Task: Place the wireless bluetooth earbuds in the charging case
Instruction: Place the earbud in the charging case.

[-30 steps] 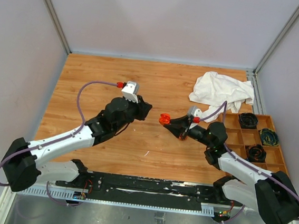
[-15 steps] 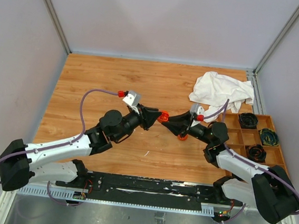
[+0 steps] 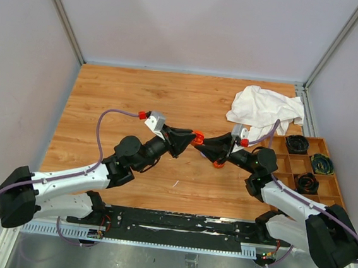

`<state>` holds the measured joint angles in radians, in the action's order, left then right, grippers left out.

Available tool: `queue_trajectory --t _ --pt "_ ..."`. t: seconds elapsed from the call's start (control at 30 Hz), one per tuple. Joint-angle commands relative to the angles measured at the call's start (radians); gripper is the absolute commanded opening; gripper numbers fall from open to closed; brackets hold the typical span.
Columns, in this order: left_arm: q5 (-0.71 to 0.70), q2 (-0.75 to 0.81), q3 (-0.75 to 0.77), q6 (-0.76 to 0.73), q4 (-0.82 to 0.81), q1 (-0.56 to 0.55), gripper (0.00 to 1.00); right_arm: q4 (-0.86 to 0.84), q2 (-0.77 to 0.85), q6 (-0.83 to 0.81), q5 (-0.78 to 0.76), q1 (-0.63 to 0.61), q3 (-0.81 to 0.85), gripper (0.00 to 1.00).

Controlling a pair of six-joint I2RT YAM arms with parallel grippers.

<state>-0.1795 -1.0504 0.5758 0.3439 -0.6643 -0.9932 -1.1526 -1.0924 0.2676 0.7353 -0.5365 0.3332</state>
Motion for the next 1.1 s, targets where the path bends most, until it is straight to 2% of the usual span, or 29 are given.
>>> queue_trajectory --t 0.0,0.7,1.07 --pt "0.012 -0.009 -0.002 -0.020 -0.073 -0.014 0.13 -0.055 0.014 0.012 0.018 -0.013 0.004 0.01" --pt "-0.036 -0.038 -0.021 -0.058 -0.097 -0.030 0.12 -0.058 0.024 0.013 0.012 -0.012 -0.002 0.01" --pt "0.002 -0.035 -0.028 -0.057 -0.097 -0.031 0.12 -0.048 0.033 0.007 0.006 -0.012 -0.003 0.01"
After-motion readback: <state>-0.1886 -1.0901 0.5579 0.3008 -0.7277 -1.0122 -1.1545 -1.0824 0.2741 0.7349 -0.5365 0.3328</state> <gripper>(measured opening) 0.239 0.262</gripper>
